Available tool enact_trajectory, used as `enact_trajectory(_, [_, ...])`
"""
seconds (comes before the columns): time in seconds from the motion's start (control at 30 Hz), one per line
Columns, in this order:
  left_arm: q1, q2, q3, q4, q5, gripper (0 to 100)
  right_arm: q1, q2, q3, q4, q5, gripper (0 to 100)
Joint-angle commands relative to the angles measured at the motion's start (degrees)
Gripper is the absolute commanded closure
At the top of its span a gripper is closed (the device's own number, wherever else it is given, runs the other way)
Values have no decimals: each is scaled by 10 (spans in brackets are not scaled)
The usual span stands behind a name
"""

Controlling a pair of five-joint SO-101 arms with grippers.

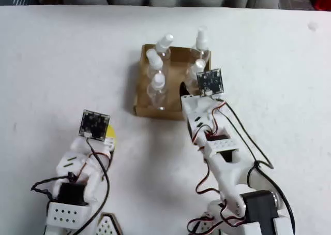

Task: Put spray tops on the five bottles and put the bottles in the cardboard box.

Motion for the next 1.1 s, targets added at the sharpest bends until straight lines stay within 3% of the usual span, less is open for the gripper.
enact_trajectory(0.0, [-1,-8,-2,-3,-7,943,-11,0,-11,8,7,892])
enact_trajectory(0.2, [-1,-8,-2,-3,-7,943,-11,0,-11,9,8,884])
enact_trajectory(0.47, [0,-8,-2,-3,-7,943,-25,-6,-12,49,34,718])
enact_trajectory(1.07, [0,-8,-2,-3,-7,941,-24,-7,-23,46,29,712])
